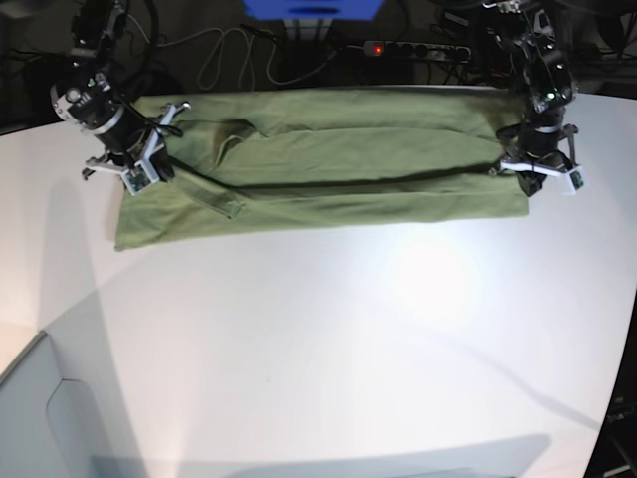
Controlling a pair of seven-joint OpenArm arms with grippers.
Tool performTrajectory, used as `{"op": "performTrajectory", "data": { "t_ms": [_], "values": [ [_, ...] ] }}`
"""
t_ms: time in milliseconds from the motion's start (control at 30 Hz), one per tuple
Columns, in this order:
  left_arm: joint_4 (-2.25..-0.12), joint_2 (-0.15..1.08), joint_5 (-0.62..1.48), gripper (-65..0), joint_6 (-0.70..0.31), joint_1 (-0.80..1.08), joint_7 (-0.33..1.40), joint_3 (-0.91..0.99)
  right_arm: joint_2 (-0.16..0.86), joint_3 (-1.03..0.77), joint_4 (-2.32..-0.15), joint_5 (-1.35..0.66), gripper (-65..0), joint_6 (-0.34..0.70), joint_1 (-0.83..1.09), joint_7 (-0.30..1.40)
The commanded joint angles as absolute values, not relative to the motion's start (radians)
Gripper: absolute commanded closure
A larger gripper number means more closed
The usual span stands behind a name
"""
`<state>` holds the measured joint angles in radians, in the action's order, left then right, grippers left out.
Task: Fold the T-shirt properly
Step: 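Release the right gripper and lift it off the strip end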
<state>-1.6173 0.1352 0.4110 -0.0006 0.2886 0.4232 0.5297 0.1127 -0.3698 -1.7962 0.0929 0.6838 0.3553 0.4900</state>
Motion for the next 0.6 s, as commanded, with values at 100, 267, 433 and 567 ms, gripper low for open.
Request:
{"op": "performTrajectory", "data": {
  "t_ms": [100,267,433,567],
  "values": [
    [-1.632,0.147,0.415,0.0,-0.001,0.288,0.4,0.536,0.122,-0.375,-1.807,0.081,-0.6,0.698,0.364,0.47],
    [-1.632,0.147,0.415,0.0,-0.001,0.286,0.4,0.535,0.148,-0.375,-1.811,0.081,-8.1,0.698,0.386,0.47],
    [-1.632,0.147,0.415,0.0,-0.001,0.285,0.4,0.533,0.176,-0.375,-1.817,0.077,-25.6,0.698,0.407,0.467],
    [-1.633,0.147,0.415,0.0,-0.001,0.285,0.4,0.533,0.171,-0.401,-1.879,0.076,-31.8,0.698,0.409,0.467]
  ]
}}
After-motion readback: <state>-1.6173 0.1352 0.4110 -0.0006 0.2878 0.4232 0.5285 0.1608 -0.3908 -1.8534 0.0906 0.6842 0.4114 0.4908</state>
